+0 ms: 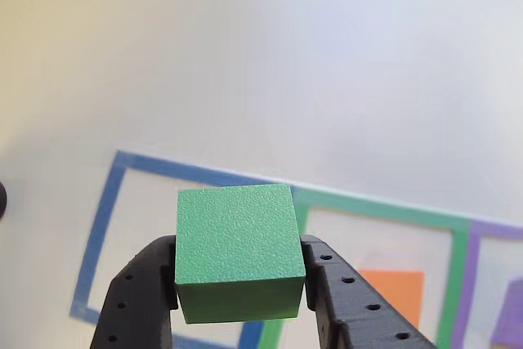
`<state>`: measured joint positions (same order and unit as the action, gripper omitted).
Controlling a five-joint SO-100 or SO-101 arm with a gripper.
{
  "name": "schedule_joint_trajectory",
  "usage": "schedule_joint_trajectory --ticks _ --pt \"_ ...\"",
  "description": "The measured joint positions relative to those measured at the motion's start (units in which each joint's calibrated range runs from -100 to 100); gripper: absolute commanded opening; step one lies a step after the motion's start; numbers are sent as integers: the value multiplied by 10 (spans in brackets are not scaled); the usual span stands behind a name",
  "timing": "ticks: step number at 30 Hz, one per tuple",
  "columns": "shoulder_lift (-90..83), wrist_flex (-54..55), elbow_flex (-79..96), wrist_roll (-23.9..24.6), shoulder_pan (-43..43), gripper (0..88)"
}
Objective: Tower of hanoi
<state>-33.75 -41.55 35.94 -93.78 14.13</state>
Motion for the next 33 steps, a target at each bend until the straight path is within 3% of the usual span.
schedule_joint_trajectory --ticks 7,14,27,33 --pt "-9 -352 -262 -8 -75 99" --pt "-58 -555 -389 -53 -154 99" --pt "-143 -569 -320 -57 -224 98" --pt "-223 -442 -132 -55 -224 99"
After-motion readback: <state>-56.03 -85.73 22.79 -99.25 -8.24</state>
